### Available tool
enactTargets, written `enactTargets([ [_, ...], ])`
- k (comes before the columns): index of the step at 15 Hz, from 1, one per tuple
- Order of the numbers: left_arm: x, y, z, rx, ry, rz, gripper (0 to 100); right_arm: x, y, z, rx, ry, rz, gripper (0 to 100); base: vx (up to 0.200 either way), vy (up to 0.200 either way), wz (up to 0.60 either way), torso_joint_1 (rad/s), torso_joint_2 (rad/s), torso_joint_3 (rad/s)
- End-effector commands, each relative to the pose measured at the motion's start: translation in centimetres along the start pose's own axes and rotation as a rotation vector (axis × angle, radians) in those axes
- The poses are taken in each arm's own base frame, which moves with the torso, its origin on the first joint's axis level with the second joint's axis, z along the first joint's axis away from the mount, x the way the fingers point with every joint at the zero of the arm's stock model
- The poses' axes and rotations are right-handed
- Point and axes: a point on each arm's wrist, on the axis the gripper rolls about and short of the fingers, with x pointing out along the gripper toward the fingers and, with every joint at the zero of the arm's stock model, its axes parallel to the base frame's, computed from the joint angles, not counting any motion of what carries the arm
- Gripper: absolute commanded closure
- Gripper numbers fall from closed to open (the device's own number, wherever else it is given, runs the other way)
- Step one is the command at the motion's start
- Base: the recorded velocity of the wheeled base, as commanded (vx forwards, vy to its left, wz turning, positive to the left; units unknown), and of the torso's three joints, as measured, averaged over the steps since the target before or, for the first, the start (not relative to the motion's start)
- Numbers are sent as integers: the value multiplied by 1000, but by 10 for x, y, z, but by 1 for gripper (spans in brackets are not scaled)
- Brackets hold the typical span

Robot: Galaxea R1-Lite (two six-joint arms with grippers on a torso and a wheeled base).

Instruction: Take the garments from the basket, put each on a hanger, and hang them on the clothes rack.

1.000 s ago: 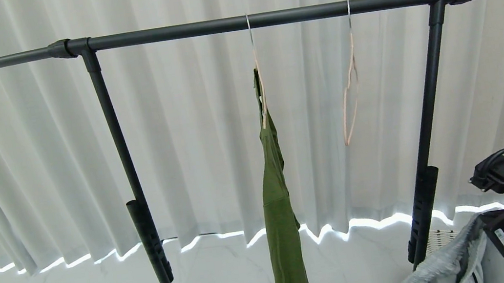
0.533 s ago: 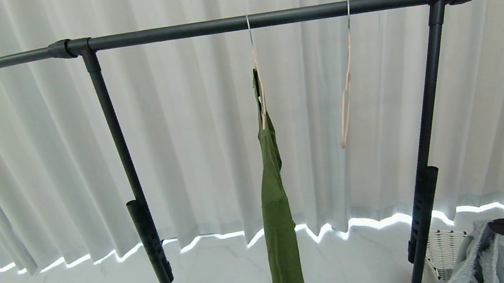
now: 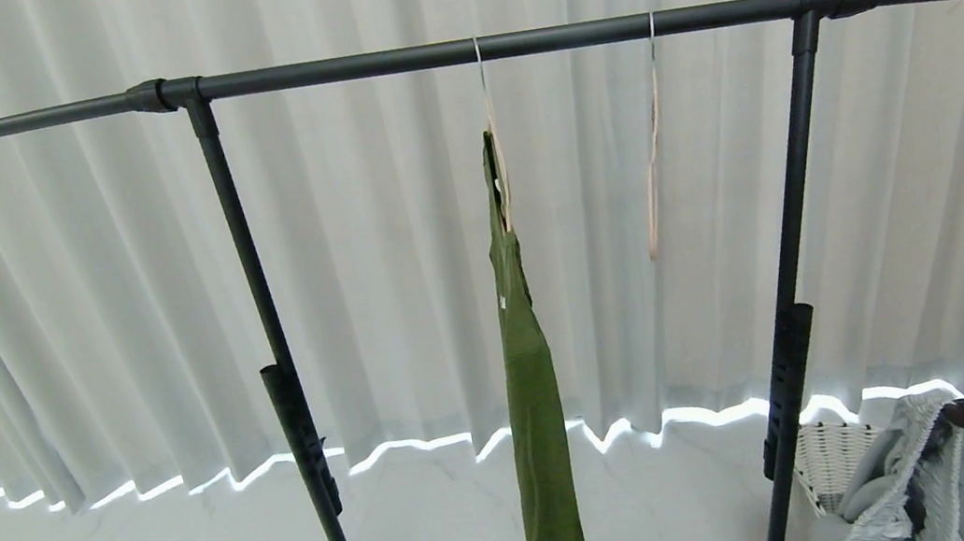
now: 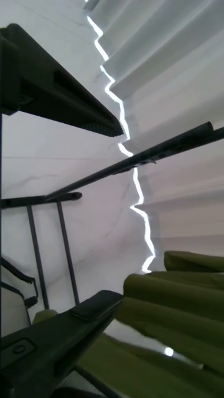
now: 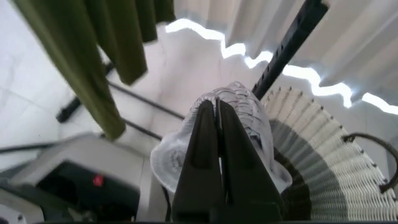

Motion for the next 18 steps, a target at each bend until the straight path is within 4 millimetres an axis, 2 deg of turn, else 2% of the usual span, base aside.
enactTargets([
  [1,0,0,0,0,-1,0,0,2,0,-1,-3,4,1,100,-200,0,0,2,12,7],
  [4,0,0,0,8,0,-2,0,3,1,-2,-11,9,14,100,-67,0,0,1,2,-1],
  [8,-1,-4,-3,94,0,-56,0,3,8,5,-24,-58,132,100,0,0,0,0,0,0],
  [12,-2,-9,4,65,-72,-269,0,11,21,15,-21,-108,253,100,0,0,0,0,0,0],
  [13,6,-9,17,55,-74,-329,0,16,28,23,-8,-163,296,100,0,0,0,0,0,0],
  [16,31,-7,54,51,-87,-351,0,29,43,33,-34,-222,396,100,0,0,0,0,0,0],
  [18,49,-19,64,74,-56,-444,0,39,51,40,-39,-268,427,100,0,0,0,0,0,0],
])
